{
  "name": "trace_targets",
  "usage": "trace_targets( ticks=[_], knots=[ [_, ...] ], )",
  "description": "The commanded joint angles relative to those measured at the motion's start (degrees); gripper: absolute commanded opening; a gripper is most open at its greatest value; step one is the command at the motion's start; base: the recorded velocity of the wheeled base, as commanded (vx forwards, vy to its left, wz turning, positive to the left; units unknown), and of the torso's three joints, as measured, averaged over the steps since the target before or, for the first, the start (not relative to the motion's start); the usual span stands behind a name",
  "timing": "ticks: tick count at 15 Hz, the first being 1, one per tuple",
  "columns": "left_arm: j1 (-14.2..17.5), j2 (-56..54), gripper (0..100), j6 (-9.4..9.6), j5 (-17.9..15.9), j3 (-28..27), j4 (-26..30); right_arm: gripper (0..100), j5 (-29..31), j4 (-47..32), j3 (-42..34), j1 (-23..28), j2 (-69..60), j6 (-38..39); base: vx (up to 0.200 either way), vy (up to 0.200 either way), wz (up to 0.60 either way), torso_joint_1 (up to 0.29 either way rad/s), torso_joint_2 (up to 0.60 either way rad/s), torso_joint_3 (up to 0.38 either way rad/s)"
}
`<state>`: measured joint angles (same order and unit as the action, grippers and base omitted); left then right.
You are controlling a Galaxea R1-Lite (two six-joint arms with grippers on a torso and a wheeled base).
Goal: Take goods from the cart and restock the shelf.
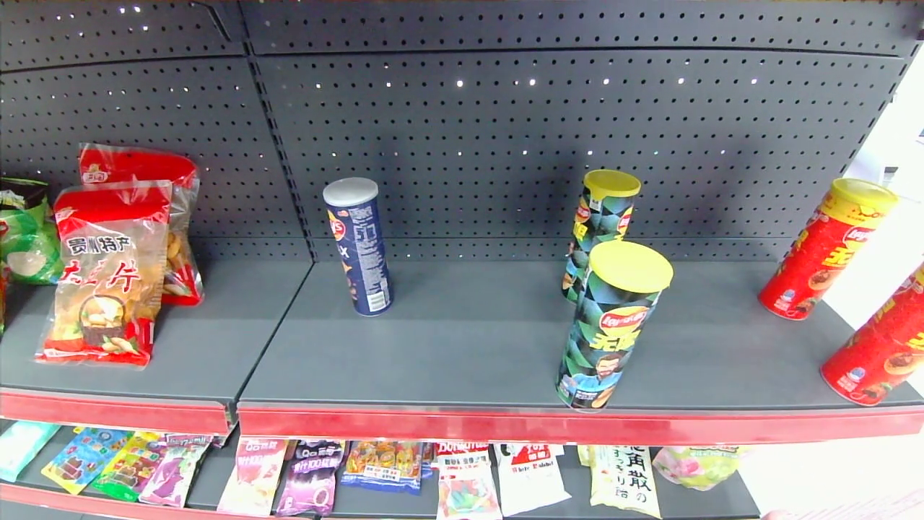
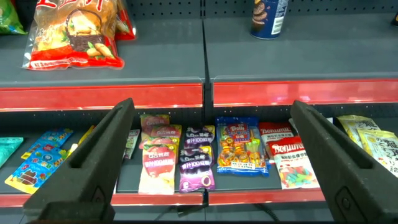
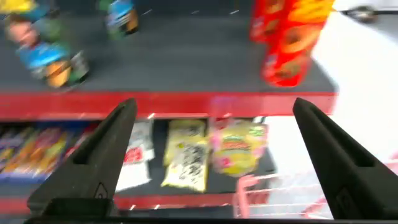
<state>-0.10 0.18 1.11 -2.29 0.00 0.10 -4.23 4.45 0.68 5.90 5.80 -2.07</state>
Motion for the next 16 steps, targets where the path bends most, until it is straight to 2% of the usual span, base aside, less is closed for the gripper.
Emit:
trace_targets(
  ticks=[1, 2, 5, 8, 9, 11, 12, 15, 16],
  knots=[
    [0.0, 0.1, 100, -0.05, 0.0, 0.0, 0.0, 100, -4.7, -0.7, -0.6, -0.1, -0.3, -0.5, 0.000, 0.000, 0.00, 0.000, 0.00, 0.000],
    [0.0, 0.1, 100, -0.05, 0.0, 0.0, 0.0, 100, -5.5, -0.9, -0.7, 0.0, 0.0, -0.2, 0.000, 0.000, 0.00, 0.000, 0.00, 0.000],
    [0.0, 0.1, 100, -0.05, 0.0, 0.0, 0.0, 100, 2.4, -0.9, -0.6, -0.4, 0.3, 0.8, 0.000, 0.000, 0.00, 0.000, 0.00, 0.000],
    [0.0, 0.1, 100, -0.05, -0.1, 0.0, 0.0, 100, 1.3, -1.0, -0.5, -1.4, 1.4, 0.1, 0.000, 0.000, 0.00, 0.000, 0.00, 0.000],
    [0.0, 0.1, 100, -0.05, -0.2, 0.0, 0.0, 100, -0.6, -1.0, -0.2, -4.1, 2.7, 1.4, 0.000, 0.000, 0.00, 0.000, 0.00, 0.000],
    [0.0, 0.1, 100, -0.05, -0.2, 0.0, 0.0, 100, 0.4, -1.4, -0.2, -7.5, 1.5, 0.3, 0.000, 0.000, 0.00, 0.000, 0.00, 0.000],
    [0.0, 0.1, 100, 0.03, -0.2, 0.0, 0.0, 100, 1.1, -1.7, -0.2, -7.4, -0.4, 0.2, 0.000, 0.000, 0.00, 0.000, 0.00, 0.000],
    [0.0, 0.1, 100, 0.03, -0.2, 0.0, 0.0, 100, 8.9, -2.5, -0.1, -5.9, -5.8, 0.6, 0.000, 0.000, 0.00, 0.000, 0.00, 0.000],
    [0.0, 0.0, 100, 0.03, -0.2, 0.0, 0.0, 100, 8.0, -2.3, -0.3, -5.9, -5.8, 0.7, 0.000, 0.000, 0.00, 0.000, 0.00, 0.000]
  ],
)
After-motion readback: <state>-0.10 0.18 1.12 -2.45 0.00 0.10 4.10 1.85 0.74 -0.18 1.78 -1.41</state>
